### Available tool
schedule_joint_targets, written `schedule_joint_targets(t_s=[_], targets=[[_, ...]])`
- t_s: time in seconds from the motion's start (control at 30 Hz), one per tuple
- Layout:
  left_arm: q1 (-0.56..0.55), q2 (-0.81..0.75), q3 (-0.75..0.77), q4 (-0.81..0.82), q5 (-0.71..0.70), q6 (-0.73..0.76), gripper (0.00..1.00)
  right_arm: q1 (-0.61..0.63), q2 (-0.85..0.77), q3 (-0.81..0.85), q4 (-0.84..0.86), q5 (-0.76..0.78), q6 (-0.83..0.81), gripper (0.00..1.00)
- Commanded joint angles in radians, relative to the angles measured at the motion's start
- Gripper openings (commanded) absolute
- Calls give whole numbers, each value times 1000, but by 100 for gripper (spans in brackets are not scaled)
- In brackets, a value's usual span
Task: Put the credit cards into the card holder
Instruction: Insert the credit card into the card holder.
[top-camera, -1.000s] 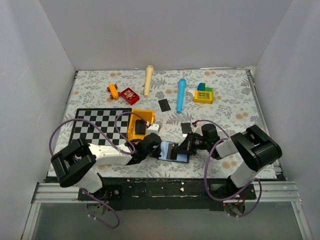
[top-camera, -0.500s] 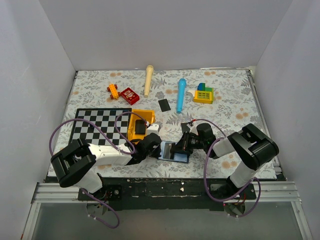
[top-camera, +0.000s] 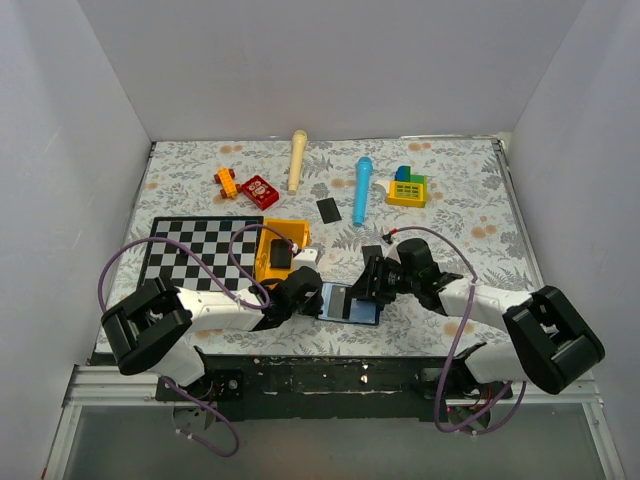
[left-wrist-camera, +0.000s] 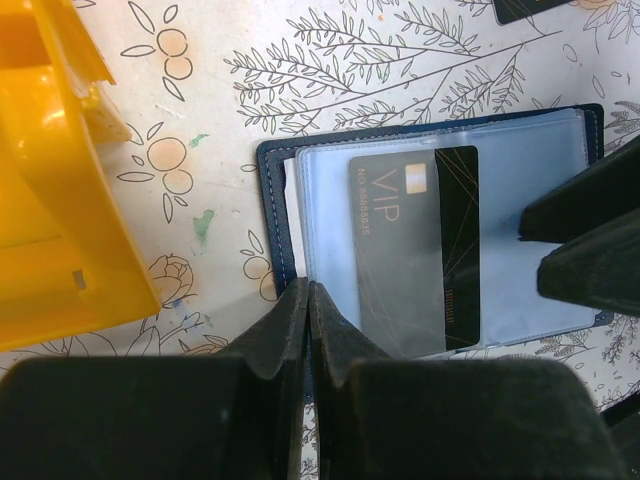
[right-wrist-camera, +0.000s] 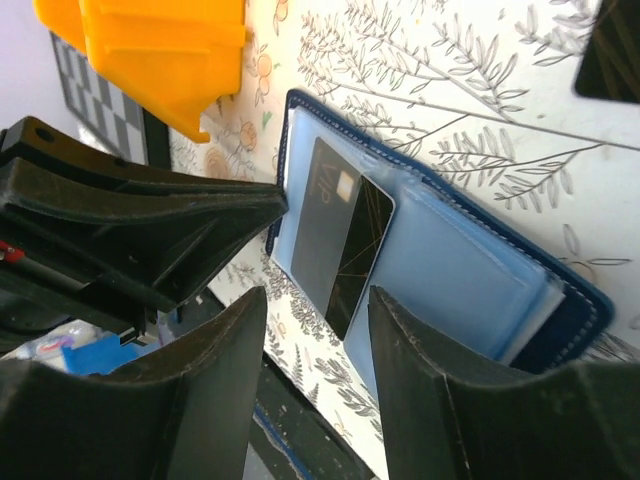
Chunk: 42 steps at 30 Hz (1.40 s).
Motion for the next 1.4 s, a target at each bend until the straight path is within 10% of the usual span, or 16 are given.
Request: schedule_joint_targets(t_s=[0.0,0.27,1.37], targets=[[-5,-13,-17,-35,4,3,0,1,-72,65,-237,108,-96,51],[-5,-11,-14,-30,7,7,0,3,-11,64,-184,72,-74,1],[-5,-14,-16,-35,4,9,0,85,190,154,-106,68,-45,1]])
